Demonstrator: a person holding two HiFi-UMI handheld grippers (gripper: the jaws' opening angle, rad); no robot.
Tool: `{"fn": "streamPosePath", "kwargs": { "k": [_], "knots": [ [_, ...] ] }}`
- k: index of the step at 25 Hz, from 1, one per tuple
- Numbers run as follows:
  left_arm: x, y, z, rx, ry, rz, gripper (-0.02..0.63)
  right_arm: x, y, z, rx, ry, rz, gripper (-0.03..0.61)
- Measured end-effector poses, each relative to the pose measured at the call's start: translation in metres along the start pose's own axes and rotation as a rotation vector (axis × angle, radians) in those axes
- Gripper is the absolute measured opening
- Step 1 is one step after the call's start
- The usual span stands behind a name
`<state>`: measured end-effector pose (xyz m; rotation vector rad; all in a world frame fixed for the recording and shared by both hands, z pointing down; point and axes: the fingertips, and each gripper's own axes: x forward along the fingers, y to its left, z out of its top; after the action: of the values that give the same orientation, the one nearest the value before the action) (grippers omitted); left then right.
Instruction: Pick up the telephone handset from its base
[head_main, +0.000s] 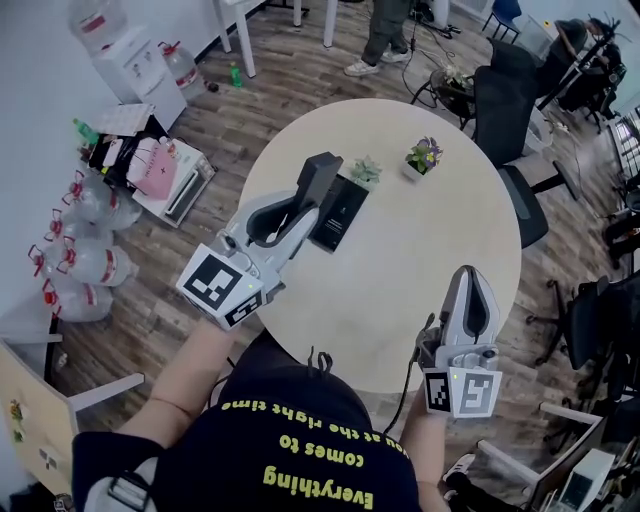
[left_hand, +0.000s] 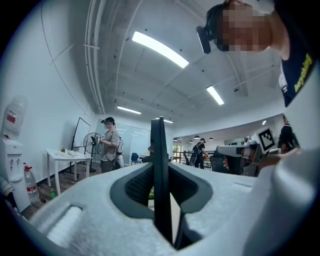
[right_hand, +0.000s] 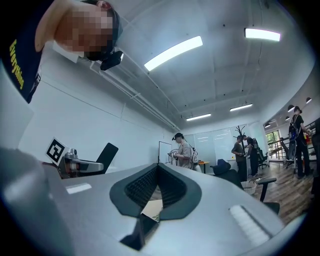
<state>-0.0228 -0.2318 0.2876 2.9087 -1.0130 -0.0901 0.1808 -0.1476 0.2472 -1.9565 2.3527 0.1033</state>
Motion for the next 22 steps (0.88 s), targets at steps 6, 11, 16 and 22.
{"fn": "streamPosePath", "kwargs": {
  "k": [6, 11, 16, 22],
  "knots": [
    [-0.018, -0.004, 0.017, -0.024, -0.073, 0.002, 0.08, -0.006, 0.009, 0.009, -0.022, -0.019, 0.015, 0.012],
    [-0.027, -0.002, 0.027, -0.021, -0.124, 0.019, 0.078, -0.008, 0.012, 0.015, -0.033, -0.032, 0.012, 0.012],
    [-0.029, -0.003, 0.029, -0.03, -0.138, 0.011, 0.078, -0.011, 0.013, 0.016, -0.037, -0.036, 0.002, 0.012],
    [-0.03, -0.002, 0.029, -0.047, -0.152, 0.0, 0.078, -0.013, 0.016, 0.014, -0.041, -0.03, -0.007, 0.012]
  ]
}}
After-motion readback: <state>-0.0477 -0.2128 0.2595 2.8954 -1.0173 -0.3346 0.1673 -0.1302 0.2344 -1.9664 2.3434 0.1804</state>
